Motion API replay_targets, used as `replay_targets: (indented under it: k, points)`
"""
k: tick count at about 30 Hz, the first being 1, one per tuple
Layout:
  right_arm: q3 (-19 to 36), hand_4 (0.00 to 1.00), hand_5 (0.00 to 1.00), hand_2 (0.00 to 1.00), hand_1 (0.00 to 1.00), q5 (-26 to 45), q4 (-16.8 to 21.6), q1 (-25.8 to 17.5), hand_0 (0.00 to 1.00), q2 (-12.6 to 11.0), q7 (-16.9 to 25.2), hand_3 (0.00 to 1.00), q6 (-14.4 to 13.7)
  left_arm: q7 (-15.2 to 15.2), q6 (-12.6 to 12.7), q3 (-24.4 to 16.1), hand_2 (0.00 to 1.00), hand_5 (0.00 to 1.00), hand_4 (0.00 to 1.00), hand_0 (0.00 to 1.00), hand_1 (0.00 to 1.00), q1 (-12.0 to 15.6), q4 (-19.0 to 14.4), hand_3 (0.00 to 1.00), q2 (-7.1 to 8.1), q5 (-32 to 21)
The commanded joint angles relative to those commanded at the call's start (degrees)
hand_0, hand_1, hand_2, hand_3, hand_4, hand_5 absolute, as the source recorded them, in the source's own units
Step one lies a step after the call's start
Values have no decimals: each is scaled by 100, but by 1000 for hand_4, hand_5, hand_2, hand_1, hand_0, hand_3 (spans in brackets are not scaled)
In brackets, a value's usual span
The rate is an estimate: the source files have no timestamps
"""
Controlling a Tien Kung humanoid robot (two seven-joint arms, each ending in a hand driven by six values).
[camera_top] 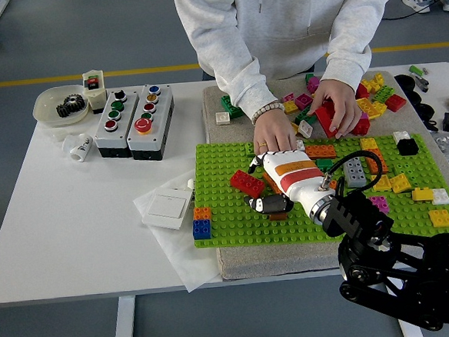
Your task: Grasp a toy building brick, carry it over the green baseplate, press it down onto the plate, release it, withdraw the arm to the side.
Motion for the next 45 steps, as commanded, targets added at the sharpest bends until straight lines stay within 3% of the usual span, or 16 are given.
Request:
replay_targets:
  k: [11,22,28,35,45]
  points:
    - [160,857,459,736,667,-101,16,-110,662,-98,9,682,-37,18,-32,-25,781,613,621,790,768,23,-9,587,-5,66]
    - [498,856,474,717,648,-188,-484,-38,640,-132,0,639,-265,8,-37,24,781,613,621,789,770,-2,-18,588,12,25]
    - [467,845,478,701,631,87,-940,175,615,-31,39,603,-362,9,-31,62,781,612,620,788,771,-43,-18,588,10,-23]
    - [325,843,479,693,624,347,-1199,340,599,83,105,603,-293,8,-26,87,781,615,621,788,768,-54,-19,587,10,-59]
    - [114,829,474,689,625,1014,-2044,723,601,434,264,596,-198,20,-29,103,781,615,623,788,767,-86,-26,588,14,-80]
